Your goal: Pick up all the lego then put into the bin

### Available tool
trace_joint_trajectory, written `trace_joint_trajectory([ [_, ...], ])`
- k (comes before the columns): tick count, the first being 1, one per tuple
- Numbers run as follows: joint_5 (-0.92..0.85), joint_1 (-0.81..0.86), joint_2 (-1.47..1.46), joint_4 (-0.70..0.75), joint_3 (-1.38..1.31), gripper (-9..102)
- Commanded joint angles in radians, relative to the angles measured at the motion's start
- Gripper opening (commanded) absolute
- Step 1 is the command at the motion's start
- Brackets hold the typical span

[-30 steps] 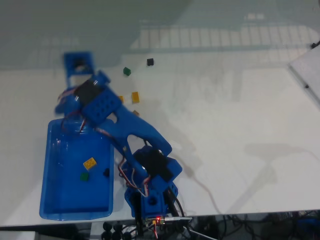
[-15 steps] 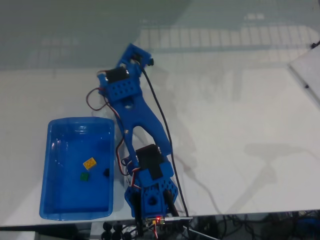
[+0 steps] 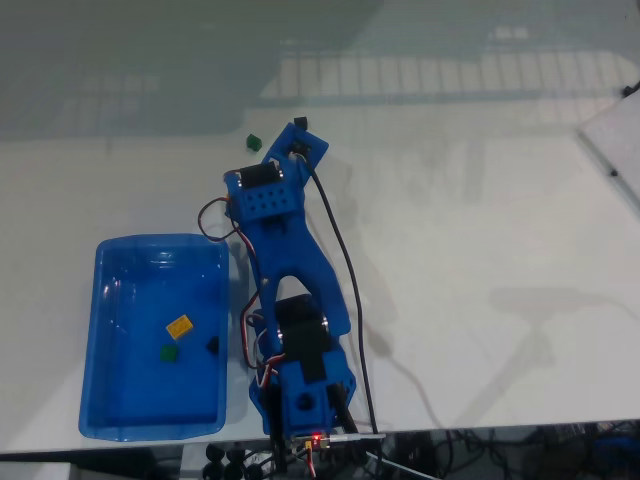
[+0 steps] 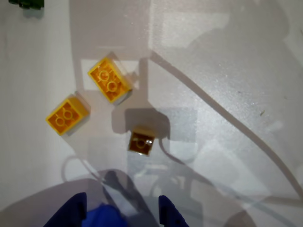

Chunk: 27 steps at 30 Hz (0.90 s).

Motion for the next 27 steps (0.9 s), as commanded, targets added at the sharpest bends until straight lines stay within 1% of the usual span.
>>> trace_joint_trajectory([
  [1, -0.026, 0.051, 0.017, -0.014, -0.008, 19],
  [6, -0.049, 0.075, -0.026, -0.046, -0.008, 18],
  [27, -0.087, 0.061, -0.247, -0.149, -0.023, 19],
])
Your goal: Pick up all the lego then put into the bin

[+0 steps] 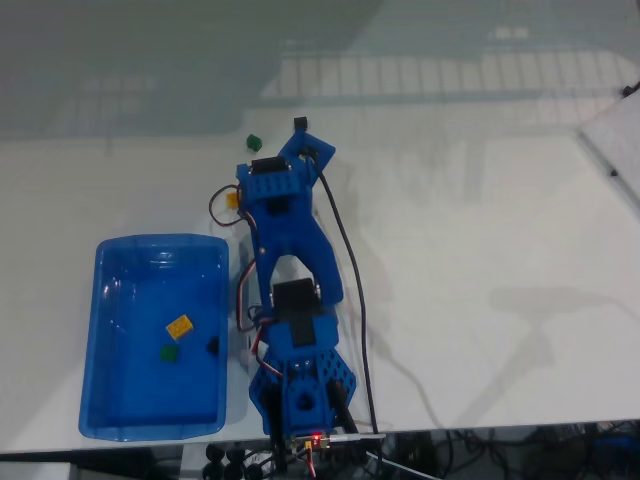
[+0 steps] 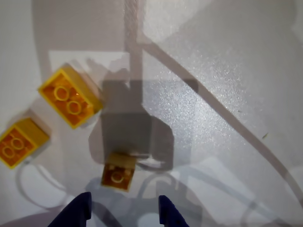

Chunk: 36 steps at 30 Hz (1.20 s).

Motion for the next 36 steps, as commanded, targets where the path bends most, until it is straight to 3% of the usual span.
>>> trace_joint_trajectory([
  [1, -0.012, -0.012, -0.023, -0.011, -0.029, 19],
  [22, -0.015, -0.018, -0.147, -0.052, -0.097, 19],
  [36, -0.026, -0.014, -0.178, -0.078, -0.097, 10],
])
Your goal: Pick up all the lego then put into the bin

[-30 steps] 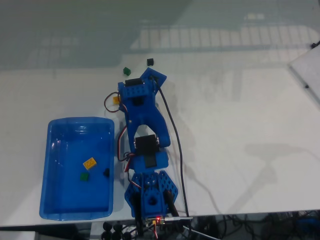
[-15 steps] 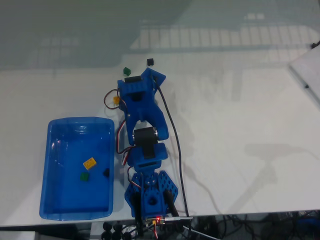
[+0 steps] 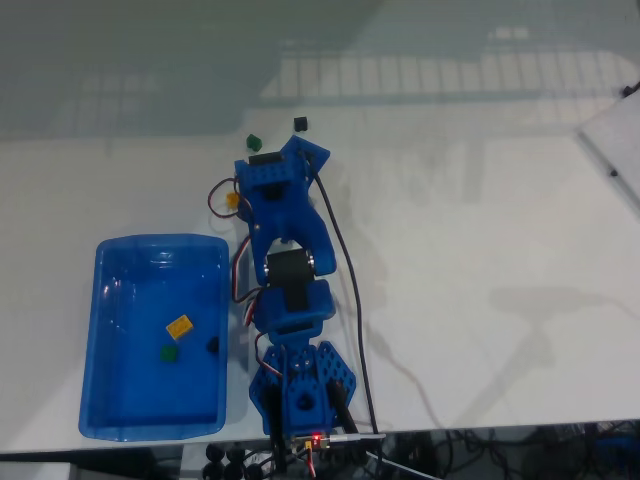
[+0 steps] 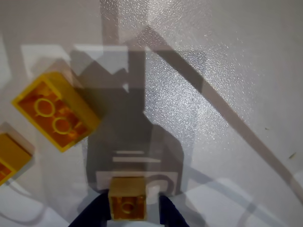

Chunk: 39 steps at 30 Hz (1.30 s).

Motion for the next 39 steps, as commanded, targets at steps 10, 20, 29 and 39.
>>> trace_joint_trajectory([
  [10, -0.017, -0.002, -0.011, -0.021, -0.048, 0],
  [20, 0.043, -0.081, 0.272, 0.015, -0.084, 0],
  [29, 0.078, -0.62, 0.724, 0.278, -0.161, 1],
  [39, 0.103, -1.129, 0.742, 0.503, -0.147, 2],
])
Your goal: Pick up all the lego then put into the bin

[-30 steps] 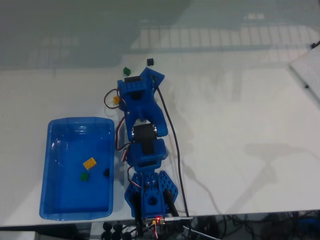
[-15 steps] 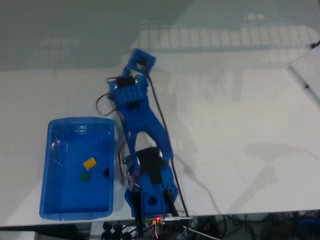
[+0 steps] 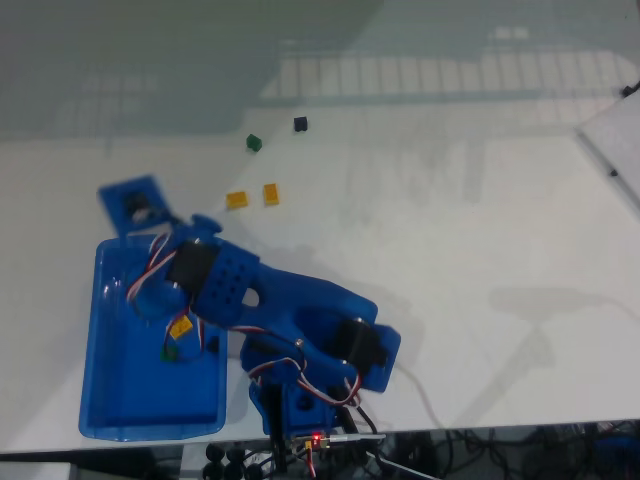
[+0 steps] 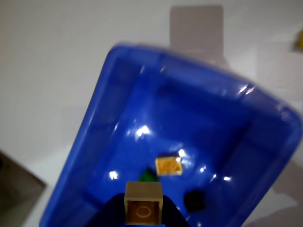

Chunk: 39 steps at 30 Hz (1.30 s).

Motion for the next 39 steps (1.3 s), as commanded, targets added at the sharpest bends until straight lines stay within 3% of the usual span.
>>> trace_joint_trajectory([
  [1, -0.012, -0.092, 0.0, 0.034, -0.035, 3],
  [4, -0.052, -0.114, -0.015, 0.064, -0.035, 8],
  [8, -0.091, -0.098, -0.018, 0.086, -0.032, 25],
  [14, -0.104, -0.006, -0.021, 0.075, -0.043, 32],
  [22, -0.054, 0.298, -0.101, -0.011, -0.133, 32],
  [31, 0.015, 0.696, -0.298, -0.255, -0.155, 32],
  [39, 0.258, 0.879, -0.463, -0.46, -0.143, 25],
])
